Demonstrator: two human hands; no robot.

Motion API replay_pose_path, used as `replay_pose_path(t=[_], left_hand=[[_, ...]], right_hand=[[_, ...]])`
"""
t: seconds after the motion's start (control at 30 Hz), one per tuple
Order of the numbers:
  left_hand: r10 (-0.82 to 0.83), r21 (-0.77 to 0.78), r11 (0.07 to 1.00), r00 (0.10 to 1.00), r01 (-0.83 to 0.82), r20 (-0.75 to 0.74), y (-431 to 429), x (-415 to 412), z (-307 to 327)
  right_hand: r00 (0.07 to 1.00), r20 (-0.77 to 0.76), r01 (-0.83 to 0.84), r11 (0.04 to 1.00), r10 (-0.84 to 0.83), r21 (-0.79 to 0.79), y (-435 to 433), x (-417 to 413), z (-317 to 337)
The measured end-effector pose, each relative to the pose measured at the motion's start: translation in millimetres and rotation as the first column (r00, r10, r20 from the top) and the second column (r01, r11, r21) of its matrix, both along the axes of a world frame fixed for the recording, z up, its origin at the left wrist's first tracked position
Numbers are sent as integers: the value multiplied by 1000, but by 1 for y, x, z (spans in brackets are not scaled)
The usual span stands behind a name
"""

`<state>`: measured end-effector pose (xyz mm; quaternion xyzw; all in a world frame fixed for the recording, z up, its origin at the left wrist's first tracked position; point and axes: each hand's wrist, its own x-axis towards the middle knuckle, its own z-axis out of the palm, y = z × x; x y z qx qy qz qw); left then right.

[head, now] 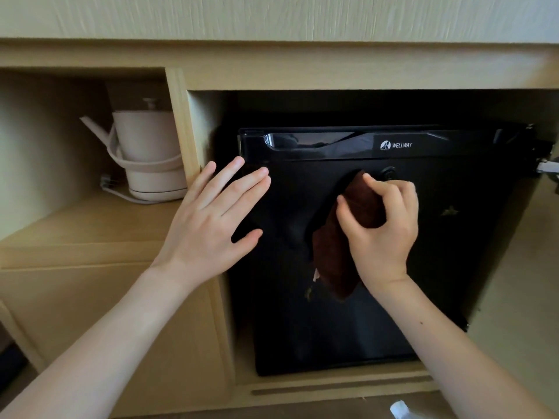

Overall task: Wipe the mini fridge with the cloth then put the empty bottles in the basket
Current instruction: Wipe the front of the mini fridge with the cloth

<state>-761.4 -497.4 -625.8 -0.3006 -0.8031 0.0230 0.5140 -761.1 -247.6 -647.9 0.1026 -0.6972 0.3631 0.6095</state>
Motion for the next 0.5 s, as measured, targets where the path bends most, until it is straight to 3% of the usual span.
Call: replay_pose_path(t=[0.1, 0.33, 0.5], left_hand=[[9, -32, 999, 1000, -9, 11, -7, 1, 0], [34, -79, 996, 999, -31, 33, -22, 9, -2], [41, -66, 997, 999, -40, 10, -19, 8, -1]], right_hand=[[1000, -7, 18, 1000, -18, -8, -17, -2, 0], [998, -44, -25, 969, 37, 247, -95, -2, -6], [997, -2, -79, 954, 83, 288, -79, 2, -5]])
